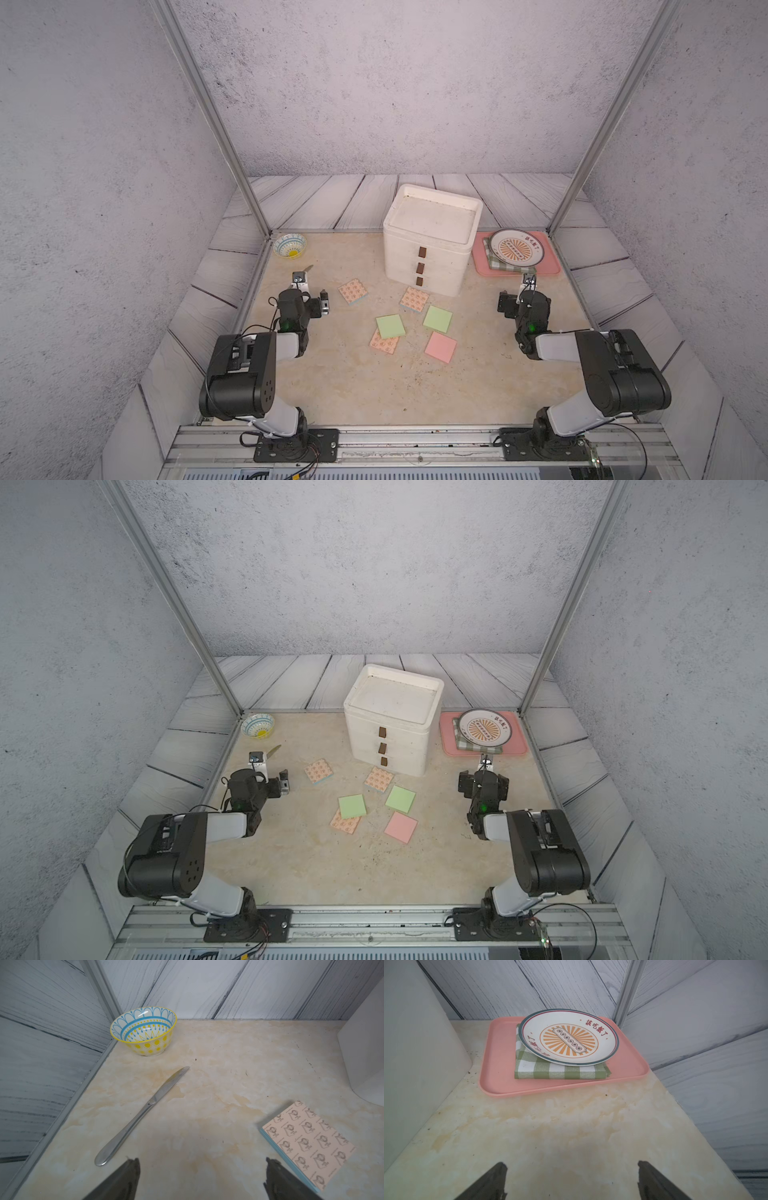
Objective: Please put the sticky notes in the drawer by color
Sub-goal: Move the storage box to the center of the board.
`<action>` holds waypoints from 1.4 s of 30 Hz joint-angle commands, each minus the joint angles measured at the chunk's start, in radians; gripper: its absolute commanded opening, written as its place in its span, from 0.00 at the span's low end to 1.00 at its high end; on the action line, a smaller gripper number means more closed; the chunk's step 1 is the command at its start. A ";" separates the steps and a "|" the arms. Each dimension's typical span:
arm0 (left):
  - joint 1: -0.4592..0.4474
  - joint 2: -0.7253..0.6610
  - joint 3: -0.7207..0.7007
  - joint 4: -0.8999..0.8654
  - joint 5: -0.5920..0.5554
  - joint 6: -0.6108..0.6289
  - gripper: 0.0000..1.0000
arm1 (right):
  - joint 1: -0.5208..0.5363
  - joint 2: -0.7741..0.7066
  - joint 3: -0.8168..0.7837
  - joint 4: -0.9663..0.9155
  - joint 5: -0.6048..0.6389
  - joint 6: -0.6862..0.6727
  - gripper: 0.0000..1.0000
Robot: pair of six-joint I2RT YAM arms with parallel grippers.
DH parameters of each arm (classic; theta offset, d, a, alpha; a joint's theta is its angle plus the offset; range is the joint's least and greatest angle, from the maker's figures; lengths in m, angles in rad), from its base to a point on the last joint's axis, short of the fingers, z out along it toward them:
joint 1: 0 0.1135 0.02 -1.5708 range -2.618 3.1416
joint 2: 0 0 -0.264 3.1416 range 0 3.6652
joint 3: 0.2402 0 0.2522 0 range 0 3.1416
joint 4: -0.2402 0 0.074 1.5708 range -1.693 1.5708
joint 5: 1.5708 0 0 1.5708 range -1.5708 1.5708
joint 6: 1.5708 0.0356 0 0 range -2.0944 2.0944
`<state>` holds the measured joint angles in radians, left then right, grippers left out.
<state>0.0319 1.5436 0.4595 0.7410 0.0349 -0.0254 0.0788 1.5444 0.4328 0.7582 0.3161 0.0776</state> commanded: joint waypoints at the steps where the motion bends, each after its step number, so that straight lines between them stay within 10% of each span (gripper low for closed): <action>1: 0.004 -0.011 0.015 -0.006 0.008 0.007 0.98 | -0.004 -0.009 0.014 -0.007 -0.009 0.002 0.99; 32: 0.003 -0.029 0.013 0.018 0.007 0.009 0.98 | -0.004 -0.036 0.000 0.022 -0.017 -0.015 0.99; 38: 0.005 -0.220 0.258 -0.604 -0.140 -0.173 0.98 | -0.004 -0.281 0.166 -0.514 -0.011 0.104 0.99; 42: 0.006 -0.261 0.343 -0.700 -0.013 -0.294 0.98 | -0.005 -0.381 0.227 -0.667 -0.126 0.181 0.97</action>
<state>0.0326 1.3033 0.7681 0.2363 -0.0269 -0.1883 0.0769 1.2327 0.6216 0.3145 0.2703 0.1703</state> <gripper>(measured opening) 0.984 0.979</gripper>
